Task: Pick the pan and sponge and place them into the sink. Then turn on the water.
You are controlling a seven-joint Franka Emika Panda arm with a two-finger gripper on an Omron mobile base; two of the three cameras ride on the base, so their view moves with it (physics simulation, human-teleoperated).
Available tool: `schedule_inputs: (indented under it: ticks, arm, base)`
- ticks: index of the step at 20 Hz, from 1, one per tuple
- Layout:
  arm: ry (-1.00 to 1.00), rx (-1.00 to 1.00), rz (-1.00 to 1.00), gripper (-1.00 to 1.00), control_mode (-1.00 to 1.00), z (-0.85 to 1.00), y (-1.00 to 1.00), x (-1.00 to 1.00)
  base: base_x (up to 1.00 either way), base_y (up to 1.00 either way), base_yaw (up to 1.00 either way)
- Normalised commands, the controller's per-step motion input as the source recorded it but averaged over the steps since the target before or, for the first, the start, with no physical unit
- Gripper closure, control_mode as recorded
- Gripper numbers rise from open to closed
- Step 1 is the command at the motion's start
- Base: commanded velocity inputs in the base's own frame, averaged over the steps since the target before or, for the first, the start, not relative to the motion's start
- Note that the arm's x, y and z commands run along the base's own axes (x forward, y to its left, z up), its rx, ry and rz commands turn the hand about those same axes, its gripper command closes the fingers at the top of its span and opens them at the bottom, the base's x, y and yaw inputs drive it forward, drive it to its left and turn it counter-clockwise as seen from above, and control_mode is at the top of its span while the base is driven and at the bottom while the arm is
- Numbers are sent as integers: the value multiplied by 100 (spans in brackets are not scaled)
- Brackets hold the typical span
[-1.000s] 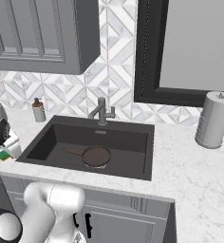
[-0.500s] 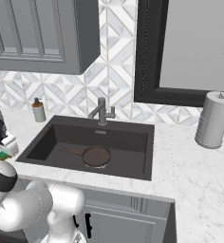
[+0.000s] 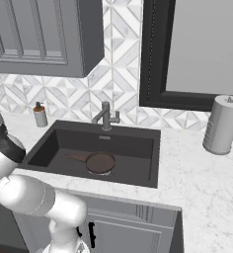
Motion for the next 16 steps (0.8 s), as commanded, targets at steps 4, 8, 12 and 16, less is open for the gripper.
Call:
schedule_inputs:
  ticks: [4, 8, 12, 16]
  arm:
    - [0, 0, 0, -100, -100, -24, 24, 21]
    - [0, 0, 0, -100, -100, -18, 11, 9]
    - [0, 0, 0, -100, -100, -19, 4, 6]
    - [0, 0, -1, -100, -100, -22, 5, 4]
  base:
    - [0, 0, 0]
    - [0, 0, 0]
    - [0, 0, 0]
    - [0, 0, 0]
